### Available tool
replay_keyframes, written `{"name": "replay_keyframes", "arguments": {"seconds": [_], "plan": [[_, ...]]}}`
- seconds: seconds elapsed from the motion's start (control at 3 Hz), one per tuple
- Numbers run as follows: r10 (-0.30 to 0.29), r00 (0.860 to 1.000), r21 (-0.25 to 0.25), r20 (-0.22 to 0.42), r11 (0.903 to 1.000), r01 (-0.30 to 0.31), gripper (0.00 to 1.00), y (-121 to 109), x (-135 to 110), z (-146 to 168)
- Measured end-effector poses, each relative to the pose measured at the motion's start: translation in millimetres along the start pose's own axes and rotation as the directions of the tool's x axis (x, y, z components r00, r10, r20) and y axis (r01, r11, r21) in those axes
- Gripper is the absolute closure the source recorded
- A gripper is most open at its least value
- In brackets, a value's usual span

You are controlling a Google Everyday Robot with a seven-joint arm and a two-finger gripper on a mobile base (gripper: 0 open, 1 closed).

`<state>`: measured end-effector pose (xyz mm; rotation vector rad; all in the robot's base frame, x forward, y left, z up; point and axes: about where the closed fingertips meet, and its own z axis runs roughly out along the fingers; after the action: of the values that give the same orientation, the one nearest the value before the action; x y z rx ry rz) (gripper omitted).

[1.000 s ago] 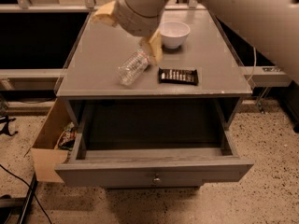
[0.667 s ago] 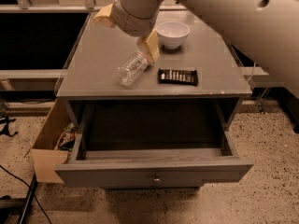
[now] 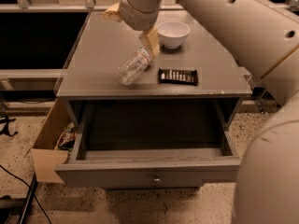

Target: Place water bottle into top drawer

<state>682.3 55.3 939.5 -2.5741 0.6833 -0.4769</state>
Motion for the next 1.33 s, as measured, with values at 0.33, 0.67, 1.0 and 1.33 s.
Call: {"name": "replay_keyframes", "arguments": {"seconds": [0.33, 0.67, 1.0, 1.33], "plan": [[0.072, 0.996, -0.043, 0.055, 0.9966, -0.070, 0.00, 0, 19, 19], [0.124, 0.987, -0.116, 0.105, 0.9869, -0.112, 0.00, 8, 24, 36], [0.145, 0.979, -0.160, 0.144, 0.9795, -0.122, 0.00, 18, 24, 47], [0.180, 0.961, -0.187, 0.211, 0.9722, -0.141, 0.00, 34, 24, 59]]}}
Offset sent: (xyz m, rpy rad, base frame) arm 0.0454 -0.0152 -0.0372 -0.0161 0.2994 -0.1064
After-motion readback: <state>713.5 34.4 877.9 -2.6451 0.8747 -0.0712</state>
